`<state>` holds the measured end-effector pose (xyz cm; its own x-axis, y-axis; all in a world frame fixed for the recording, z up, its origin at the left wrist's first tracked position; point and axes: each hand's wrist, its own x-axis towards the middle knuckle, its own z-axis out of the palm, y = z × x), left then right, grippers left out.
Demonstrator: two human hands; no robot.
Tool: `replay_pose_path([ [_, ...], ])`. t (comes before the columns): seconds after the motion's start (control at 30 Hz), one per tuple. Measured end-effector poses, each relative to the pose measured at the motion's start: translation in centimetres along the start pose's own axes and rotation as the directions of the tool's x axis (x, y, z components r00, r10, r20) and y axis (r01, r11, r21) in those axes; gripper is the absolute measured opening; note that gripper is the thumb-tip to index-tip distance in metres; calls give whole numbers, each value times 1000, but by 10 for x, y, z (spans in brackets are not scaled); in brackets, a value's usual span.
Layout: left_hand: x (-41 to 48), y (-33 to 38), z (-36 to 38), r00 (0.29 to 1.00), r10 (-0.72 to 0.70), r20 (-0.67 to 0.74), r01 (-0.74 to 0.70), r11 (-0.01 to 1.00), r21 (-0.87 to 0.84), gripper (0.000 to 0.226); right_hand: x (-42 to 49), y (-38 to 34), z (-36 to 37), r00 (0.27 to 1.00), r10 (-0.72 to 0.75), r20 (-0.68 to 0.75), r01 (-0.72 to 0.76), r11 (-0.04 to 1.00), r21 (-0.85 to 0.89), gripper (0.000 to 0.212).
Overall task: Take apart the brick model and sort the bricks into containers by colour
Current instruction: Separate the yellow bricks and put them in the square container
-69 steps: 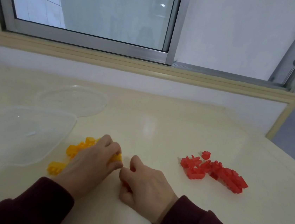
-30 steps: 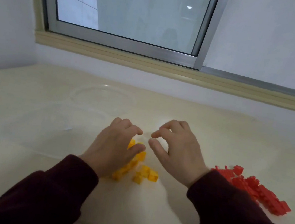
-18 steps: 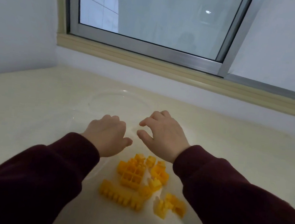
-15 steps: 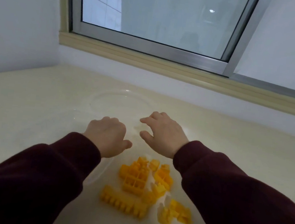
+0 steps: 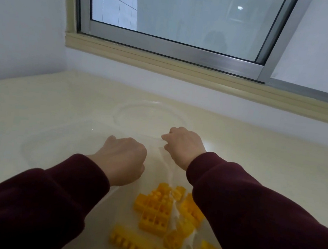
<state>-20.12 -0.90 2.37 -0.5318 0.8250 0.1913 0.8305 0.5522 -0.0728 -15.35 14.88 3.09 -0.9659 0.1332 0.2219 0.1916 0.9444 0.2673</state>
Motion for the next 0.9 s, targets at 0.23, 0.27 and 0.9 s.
replay_pose_path([
  [0.23, 12, 20, 0, 993, 121, -1, -121, 990, -69, 24, -35, 37, -6, 994, 108, 4, -106, 978, -178, 26],
  [0.27, 14, 25, -1, 991, 130, 1, -130, 988, -82, 24, -43, 43, -8, 993, 120, 10, -116, 976, -185, 25],
  [0.9, 30, 126, -10, 929, 363, -75, -369, 889, -269, 47, -197, 138, -30, 908, 393, 141, -346, 898, -273, 20],
])
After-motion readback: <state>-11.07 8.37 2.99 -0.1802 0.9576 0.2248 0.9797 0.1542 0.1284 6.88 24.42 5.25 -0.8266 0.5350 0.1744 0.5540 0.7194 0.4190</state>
